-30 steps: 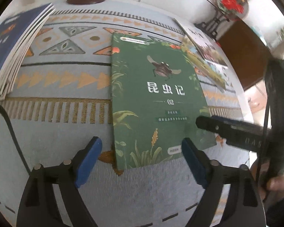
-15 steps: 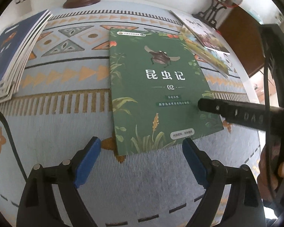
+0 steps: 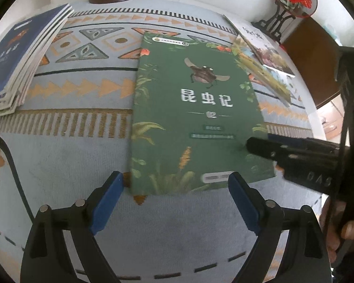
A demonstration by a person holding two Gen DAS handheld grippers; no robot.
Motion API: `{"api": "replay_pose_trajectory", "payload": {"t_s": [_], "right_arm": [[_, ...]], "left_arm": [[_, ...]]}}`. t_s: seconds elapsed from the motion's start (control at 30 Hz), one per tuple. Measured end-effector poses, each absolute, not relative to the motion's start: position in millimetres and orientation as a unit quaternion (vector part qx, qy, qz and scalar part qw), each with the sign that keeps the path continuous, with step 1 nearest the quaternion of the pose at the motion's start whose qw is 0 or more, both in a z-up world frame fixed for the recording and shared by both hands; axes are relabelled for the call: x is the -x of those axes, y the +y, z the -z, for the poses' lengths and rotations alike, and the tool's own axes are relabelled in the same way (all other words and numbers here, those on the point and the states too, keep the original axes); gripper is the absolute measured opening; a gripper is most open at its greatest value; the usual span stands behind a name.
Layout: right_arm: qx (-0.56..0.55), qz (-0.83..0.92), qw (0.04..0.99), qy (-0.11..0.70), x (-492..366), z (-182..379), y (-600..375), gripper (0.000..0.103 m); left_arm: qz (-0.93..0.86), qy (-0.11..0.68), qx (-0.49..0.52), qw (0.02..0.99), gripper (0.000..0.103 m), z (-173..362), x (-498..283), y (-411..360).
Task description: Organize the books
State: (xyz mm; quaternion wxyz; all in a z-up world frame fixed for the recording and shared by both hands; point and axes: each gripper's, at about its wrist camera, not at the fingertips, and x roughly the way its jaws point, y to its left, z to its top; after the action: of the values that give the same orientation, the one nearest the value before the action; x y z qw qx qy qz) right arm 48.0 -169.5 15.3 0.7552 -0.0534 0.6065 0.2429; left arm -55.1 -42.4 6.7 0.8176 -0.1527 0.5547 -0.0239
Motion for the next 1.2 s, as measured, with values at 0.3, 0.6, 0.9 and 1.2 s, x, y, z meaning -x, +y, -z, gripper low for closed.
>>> {"api": "replay_pose_trajectory", "payload": {"t_s": [0.3, 0.6, 0.9, 1.2], "right_arm": [[0.057, -0.269, 0.753, 0.597, -47, -18, -176, 0.041], [0.074, -0.294, 0.756, 0.580, -40, -16, -178, 0.041], [-0.059, -0.333, 0.723, 0.603, -64, -9, -219, 0.042], [-0.087, -0.337, 0.715, 0.606, -61, -7, -224, 0.042]], "left_arm": [[0.012, 0.555, 0.149, 0.819, 0.089, -6, 54, -45], [0.022, 0.536, 0.209, 0.818, 0.086, -11, 61, -35], [0.093, 0.425, 0.374, 0.819, 0.086, -51, 78, -19], [0.056, 0.470, 0.387, 0.791, 0.085, -7, 50, -36]]}}
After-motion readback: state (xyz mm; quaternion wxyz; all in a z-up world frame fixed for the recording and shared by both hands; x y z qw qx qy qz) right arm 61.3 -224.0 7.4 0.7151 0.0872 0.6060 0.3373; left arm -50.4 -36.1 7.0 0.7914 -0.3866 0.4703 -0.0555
